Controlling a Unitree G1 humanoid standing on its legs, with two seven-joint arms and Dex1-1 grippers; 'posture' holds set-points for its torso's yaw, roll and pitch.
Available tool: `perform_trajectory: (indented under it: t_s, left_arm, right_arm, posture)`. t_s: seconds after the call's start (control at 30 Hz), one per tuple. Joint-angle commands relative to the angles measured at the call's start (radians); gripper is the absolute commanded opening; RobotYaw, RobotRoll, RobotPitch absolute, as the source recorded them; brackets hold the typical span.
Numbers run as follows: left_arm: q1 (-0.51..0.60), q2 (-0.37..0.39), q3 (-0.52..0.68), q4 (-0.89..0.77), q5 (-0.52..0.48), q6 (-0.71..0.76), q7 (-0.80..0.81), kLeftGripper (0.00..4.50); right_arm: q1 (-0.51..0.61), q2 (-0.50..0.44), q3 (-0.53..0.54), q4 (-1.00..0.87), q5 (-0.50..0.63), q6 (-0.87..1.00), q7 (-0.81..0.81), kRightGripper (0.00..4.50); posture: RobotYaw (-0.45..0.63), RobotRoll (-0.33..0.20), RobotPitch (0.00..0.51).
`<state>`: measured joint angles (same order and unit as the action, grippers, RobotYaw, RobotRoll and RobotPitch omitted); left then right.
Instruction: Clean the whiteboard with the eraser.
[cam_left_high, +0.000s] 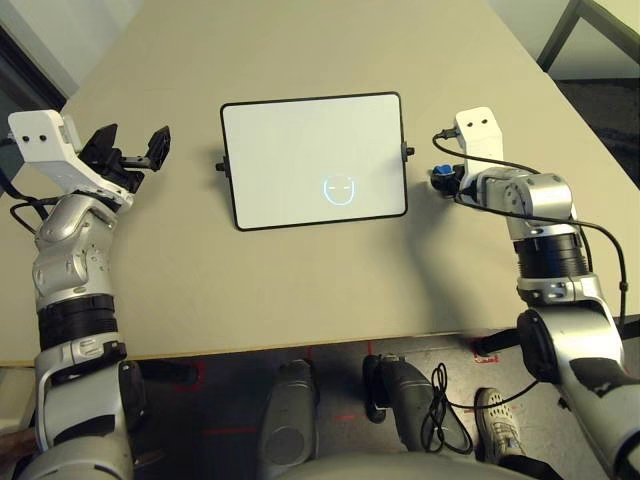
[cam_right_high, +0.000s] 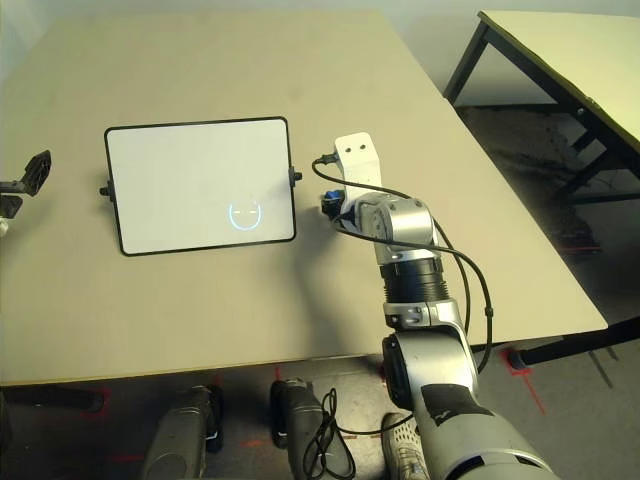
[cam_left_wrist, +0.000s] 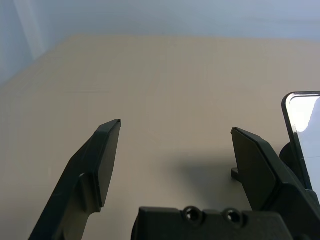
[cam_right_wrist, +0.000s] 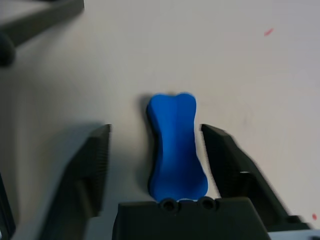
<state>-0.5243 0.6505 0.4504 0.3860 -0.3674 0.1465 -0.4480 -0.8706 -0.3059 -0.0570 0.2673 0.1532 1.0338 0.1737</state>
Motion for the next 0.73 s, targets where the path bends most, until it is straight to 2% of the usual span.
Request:
perform_trajectory:
  t_s: [0.03,0.27,0.47,0.6,0.73]
  left_arm:
    - [-0.002,-0.011,-0.007,-0.013,0.000,-0.001,0.008,4.50]
    - [-0.030,-0.065,-0.001,0.007,0.012,-0.076,0.052,4.50]
    - [-0.023,-0.097,0.013,0.050,0.044,-0.192,0.127,4.50]
    - [-0.012,-0.095,0.008,0.077,0.052,-0.210,0.149,4.50]
    - [0.026,-0.096,-0.004,0.109,0.054,-0.206,0.136,4.50]
  right_arm:
    - [0.007,-0.010,-0.070,-0.023,0.002,-0.112,-0.025,4.47]
    - [0.040,-0.063,-0.218,0.107,-0.014,-0.654,-0.077,4.47]
    - [0.116,-0.167,-0.293,0.483,-0.015,-1.103,-0.050,4.47]
    - [0.157,-0.203,-0.323,0.684,0.005,-1.248,-0.030,4.47]
    - [0.193,-0.207,-0.336,0.765,0.015,-1.318,-0.023,4.47]
  posture:
    - [0.14,0.000,0.183]
    - [0.11,0.000,0.186]
    - [0.10,0.000,0.185]
    - [0.09,0.000,0.178]
    - [0.08,0.000,0.172]
